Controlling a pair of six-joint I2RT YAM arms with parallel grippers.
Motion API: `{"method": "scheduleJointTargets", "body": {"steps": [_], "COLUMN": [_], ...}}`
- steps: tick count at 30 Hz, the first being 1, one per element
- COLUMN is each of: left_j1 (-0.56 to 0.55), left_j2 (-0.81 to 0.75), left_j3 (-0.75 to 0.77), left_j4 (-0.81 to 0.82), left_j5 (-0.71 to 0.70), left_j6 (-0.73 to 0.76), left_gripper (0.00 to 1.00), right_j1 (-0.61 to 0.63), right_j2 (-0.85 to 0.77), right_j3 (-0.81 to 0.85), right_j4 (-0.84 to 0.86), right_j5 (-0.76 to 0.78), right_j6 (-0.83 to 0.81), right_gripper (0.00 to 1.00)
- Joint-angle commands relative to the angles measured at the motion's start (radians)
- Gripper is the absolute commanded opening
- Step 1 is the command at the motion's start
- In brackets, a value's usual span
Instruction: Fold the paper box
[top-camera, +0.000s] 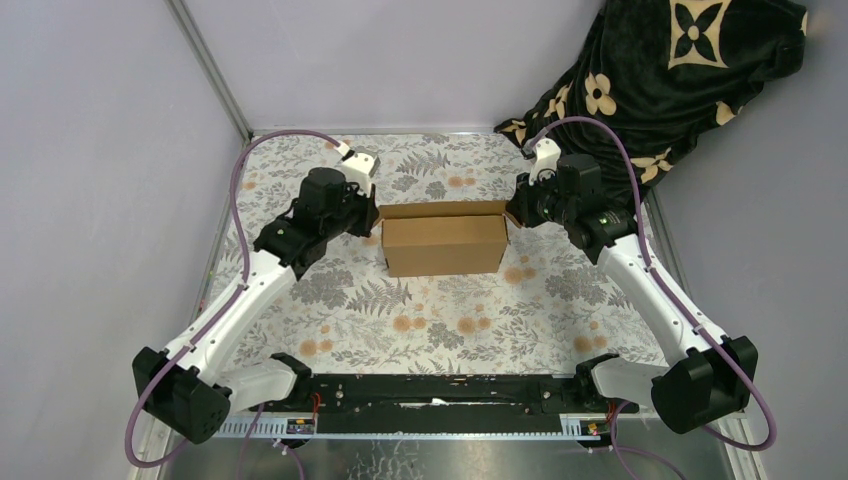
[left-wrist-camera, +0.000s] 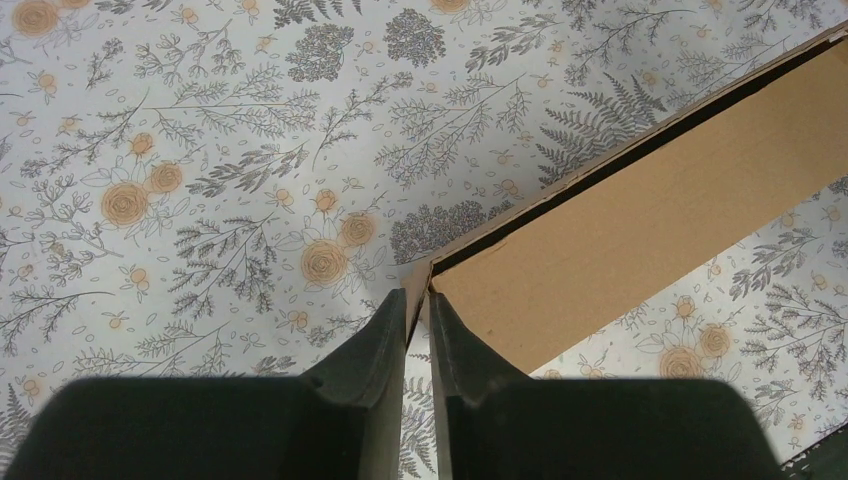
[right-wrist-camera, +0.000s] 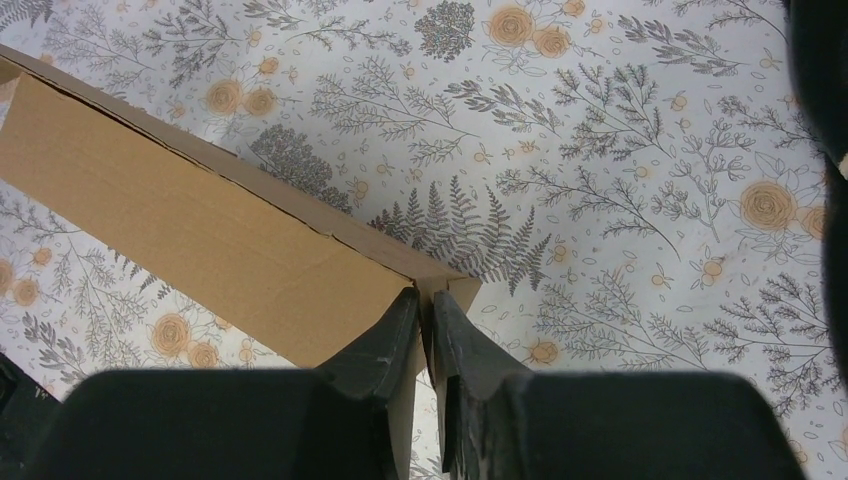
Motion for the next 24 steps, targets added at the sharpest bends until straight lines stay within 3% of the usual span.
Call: {"method": "scheduleJointTargets", "body": {"steps": [1, 24], "left_j1": [0.005, 0.004], "left_j2": [0.009, 0.068], "left_j3": [0.03, 0.098], "left_j4": [0.038, -0.016], "left_j5": [0.001, -0.011], "left_j6": [-0.003, -0.036], "left_gripper": [0.19, 0.11], "right_j1": [0.005, 0.023], "right_j2": [0.003, 0.021], "right_j3": [0.057, 0.085], "right_j4": [0.021, 0.007], "right_j5": [-0.031, -0.02], "right_j6": [-0.002, 0.01], "right_gripper": [0.16, 0.03]}}
